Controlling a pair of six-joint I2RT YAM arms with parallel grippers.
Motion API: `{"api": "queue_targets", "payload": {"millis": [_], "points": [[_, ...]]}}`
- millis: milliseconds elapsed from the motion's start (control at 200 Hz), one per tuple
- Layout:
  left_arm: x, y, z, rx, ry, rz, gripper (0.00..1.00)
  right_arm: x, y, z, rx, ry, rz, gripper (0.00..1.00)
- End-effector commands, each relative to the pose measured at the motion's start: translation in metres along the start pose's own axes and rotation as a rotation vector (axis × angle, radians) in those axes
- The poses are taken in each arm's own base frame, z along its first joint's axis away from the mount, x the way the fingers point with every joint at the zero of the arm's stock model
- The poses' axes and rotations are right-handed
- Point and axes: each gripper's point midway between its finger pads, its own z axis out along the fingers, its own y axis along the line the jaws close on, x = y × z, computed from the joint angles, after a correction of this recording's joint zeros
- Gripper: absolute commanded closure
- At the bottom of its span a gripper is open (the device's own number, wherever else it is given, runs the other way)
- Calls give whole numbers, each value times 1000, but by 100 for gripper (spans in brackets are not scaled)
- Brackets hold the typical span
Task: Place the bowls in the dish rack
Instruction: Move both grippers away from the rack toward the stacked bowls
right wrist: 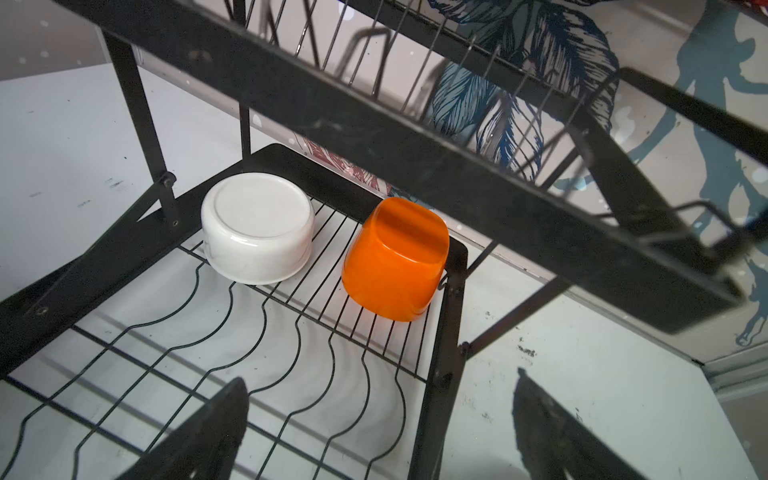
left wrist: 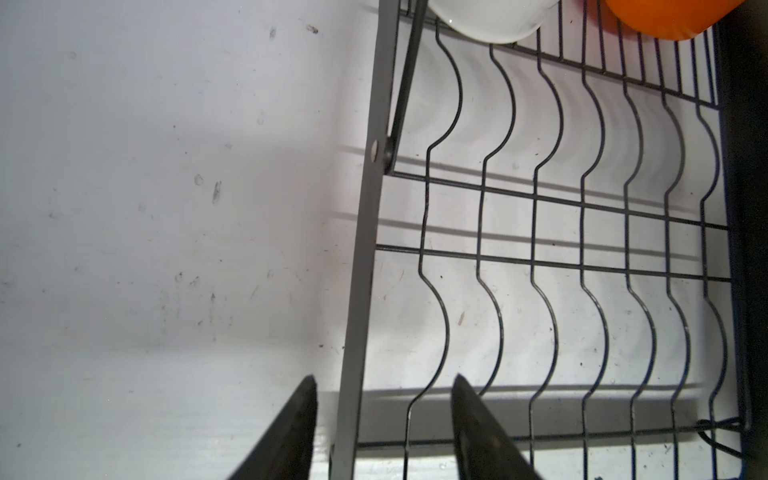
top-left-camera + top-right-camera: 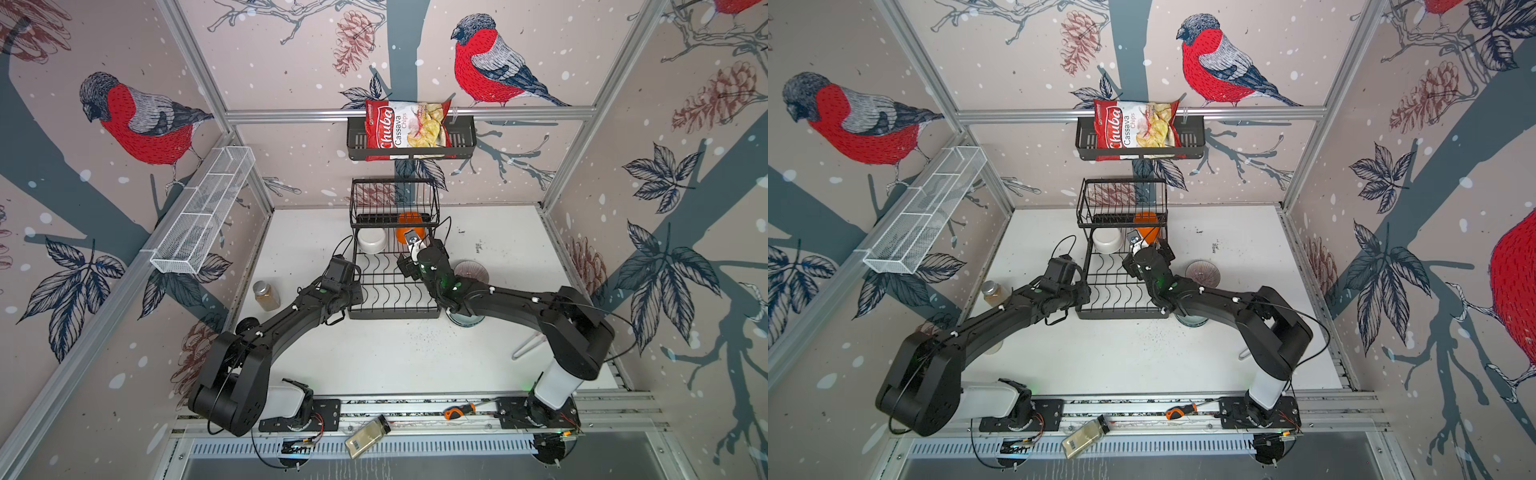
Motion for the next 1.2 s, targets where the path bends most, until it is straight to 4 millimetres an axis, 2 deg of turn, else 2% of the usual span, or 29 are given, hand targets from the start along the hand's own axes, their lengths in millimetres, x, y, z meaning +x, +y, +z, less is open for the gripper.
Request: {"api": "queue_targets", "payload": {"millis": [0,115,275,740,976,1196], "points": [[-7,0,-3,-15,-16,11,37,3,-11,-8,-11,30,101,2],[-14,-2,-6,-14,-32,14,28,0,-33,-13,-2,47,187,2],[-23,-5,-12,-10,-56,16,24,-5,-55,-22,0,74,259,1],[-48,-28,-43,97,-148,21,21,12,-69,-45,-11,226,344,0],[-49,-63,-60,188,-167,63,21,33,-84,-65,-10,318,424,0],[-42,-116,-66,351,-144,106,21,53,-97,-86,16,384,461,2]]}}
